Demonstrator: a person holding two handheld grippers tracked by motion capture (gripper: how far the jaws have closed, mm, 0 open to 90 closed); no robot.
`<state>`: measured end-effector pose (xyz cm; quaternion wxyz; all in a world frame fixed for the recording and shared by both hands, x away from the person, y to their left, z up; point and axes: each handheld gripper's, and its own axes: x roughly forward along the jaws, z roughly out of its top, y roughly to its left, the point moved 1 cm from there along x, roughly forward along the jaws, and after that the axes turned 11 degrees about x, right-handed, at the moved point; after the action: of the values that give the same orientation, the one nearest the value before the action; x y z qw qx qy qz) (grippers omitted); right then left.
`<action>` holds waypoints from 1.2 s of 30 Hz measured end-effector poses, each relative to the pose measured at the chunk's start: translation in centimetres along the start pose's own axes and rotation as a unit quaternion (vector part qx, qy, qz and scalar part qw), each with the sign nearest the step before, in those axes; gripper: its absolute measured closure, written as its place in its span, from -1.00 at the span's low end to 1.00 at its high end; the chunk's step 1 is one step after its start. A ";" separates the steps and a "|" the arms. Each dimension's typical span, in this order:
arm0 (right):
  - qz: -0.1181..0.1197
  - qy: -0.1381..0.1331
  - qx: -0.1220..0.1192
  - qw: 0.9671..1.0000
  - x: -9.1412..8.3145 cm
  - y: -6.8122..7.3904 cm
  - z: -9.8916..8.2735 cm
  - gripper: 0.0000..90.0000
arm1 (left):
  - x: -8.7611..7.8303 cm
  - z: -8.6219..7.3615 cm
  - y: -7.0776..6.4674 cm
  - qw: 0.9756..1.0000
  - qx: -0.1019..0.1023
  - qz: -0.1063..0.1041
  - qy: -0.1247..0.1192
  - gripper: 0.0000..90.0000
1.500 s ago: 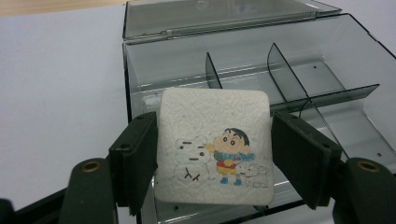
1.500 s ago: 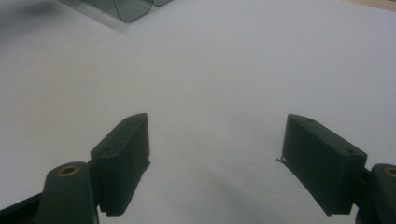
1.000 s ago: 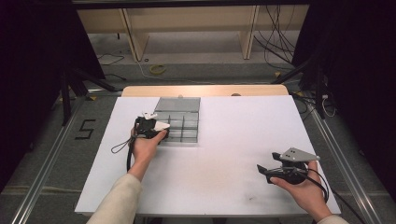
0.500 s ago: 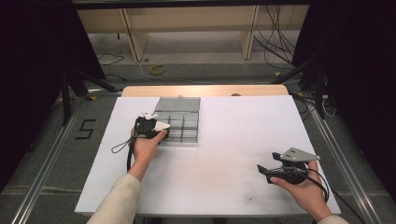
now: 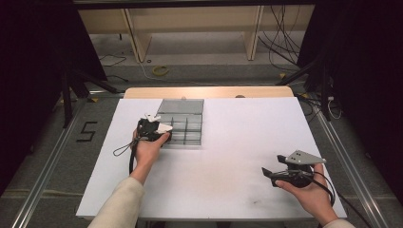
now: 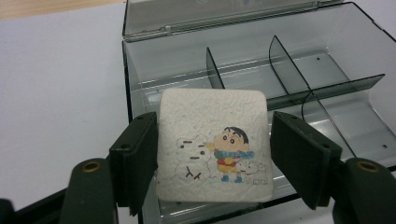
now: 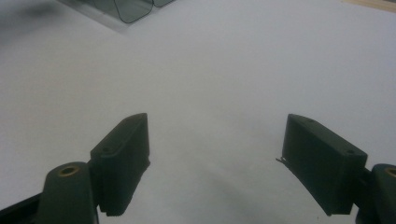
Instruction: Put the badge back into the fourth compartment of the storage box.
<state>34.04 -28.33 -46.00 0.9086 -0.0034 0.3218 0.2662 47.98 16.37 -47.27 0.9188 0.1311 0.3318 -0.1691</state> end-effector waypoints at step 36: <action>0.002 -0.003 0.000 1.000 -0.1 0.0 0.0 -0.47 | -2.9 0.8 -0.2 0.998 0.016 -0.031 -0.050 -0.11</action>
<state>33.99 -28.40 -45.90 0.9090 -0.0023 0.3192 0.2680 46.25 16.53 -44.87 0.9264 0.1273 0.2860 -0.2091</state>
